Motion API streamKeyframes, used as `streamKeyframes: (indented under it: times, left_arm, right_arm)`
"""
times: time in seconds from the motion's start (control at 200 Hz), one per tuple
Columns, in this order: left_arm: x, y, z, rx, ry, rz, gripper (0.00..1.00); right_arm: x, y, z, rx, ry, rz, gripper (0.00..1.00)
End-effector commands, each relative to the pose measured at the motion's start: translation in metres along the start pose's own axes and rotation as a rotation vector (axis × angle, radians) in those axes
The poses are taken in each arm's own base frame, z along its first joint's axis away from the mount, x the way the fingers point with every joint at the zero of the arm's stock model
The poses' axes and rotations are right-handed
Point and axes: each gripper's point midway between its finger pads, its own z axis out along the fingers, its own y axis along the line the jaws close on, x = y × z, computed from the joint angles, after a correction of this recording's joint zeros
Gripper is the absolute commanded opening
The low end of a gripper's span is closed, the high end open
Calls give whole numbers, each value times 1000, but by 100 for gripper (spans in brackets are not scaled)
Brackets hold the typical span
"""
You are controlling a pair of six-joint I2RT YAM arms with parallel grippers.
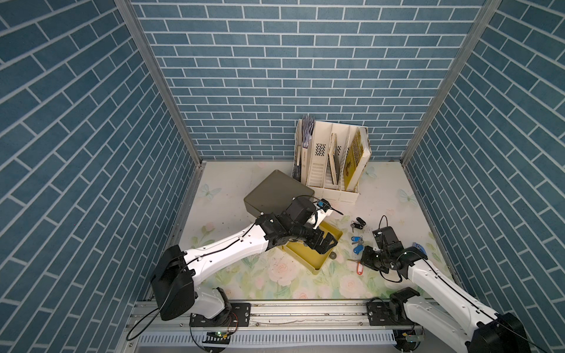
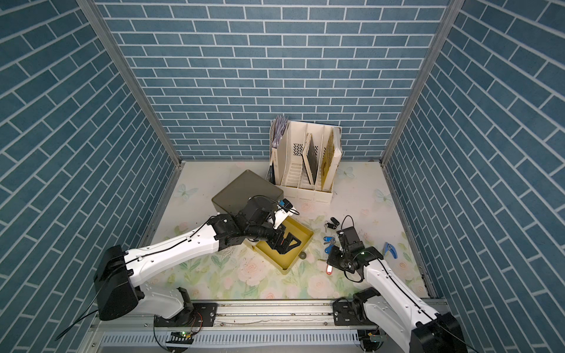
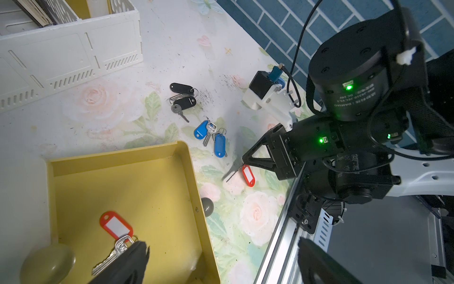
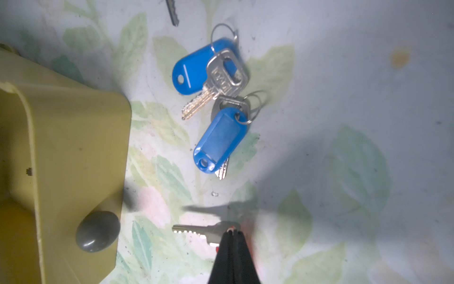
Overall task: Take the keys out of the drawer
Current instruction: Place the key at the center of the board.
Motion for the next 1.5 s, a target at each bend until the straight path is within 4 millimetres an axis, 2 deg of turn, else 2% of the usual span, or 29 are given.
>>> streamKeyframes:
  times: [0.0,0.62,0.86,1.09,1.495]
  left_arm:
    - [2,-1,-1,-5,9,19,100]
    - [2,-1,-2,-10,7,19,100]
    - [1,-1,-3,-11,5,20,100]
    - [2,-1,-3,-12,6,19,100]
    - [0,-1,-4,-14,-1,22,100]
  right_arm:
    - [-2,-8,2,20,-11,7,0]
    - [-7,-13,3,15,-21,43,0]
    - [-8,-13,2,13,-21,46,13]
    - [-8,-13,1,10,-24,46,35]
    - [-13,-8,-4,-6,-48,46,62]
